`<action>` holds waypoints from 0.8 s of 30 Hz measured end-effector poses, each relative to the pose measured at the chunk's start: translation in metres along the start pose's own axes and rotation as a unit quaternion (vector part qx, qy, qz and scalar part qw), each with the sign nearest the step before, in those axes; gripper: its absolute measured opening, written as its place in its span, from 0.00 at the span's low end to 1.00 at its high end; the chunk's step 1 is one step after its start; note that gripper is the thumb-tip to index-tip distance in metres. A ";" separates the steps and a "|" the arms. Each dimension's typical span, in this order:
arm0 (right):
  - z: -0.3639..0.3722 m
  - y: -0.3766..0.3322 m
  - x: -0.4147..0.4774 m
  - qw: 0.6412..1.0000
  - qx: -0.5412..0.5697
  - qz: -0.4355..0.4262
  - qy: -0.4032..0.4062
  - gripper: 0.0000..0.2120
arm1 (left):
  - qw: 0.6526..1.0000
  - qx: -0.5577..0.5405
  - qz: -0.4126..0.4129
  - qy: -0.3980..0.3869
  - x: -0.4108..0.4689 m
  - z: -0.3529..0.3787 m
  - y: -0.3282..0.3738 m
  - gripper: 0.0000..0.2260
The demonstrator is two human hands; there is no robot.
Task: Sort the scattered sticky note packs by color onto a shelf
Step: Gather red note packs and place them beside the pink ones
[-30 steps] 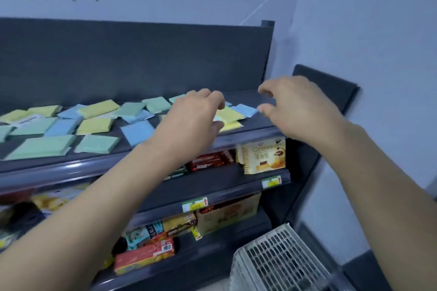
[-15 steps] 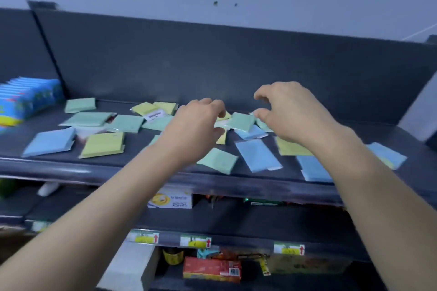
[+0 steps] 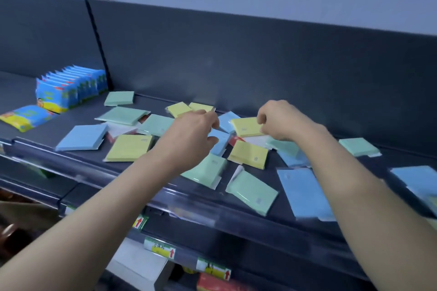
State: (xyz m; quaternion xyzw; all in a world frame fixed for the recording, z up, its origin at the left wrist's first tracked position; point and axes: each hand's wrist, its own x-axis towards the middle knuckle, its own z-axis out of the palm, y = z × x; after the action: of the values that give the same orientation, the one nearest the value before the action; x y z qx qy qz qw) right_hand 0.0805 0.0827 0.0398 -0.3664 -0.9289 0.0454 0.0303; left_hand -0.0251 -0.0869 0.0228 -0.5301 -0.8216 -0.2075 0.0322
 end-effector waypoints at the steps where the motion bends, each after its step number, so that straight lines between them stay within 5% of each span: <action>1: 0.002 0.007 0.008 1.000 -0.003 0.004 -0.031 0.14 | 1.000 0.003 0.001 -0.006 0.007 0.004 0.001 0.10; 12: 0.027 0.035 0.074 0.971 -0.019 -0.049 -0.232 0.26 | 0.999 0.021 -0.019 -0.043 0.063 0.042 0.004 0.10; 17: 0.025 0.028 0.087 0.964 -0.054 -0.082 -0.249 0.26 | 0.998 0.022 -0.030 -0.047 0.073 0.046 0.003 0.10; 20: 0.023 0.035 0.097 0.970 -0.086 -0.029 -0.227 0.19 | 0.998 0.026 -0.034 -0.045 0.076 0.047 0.000 0.10; 24: 0.024 0.039 0.101 0.966 -0.091 0.016 -0.243 0.23 | 0.998 0.025 -0.030 -0.044 0.079 0.051 0.000 0.10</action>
State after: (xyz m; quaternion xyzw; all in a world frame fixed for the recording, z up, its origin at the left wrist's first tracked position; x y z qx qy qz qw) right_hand 0.0317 0.1787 0.0138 -0.3602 -0.9026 0.0488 -0.2307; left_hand -0.0508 -0.0003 -0.0022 -0.5130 -0.8426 -0.1639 0.0030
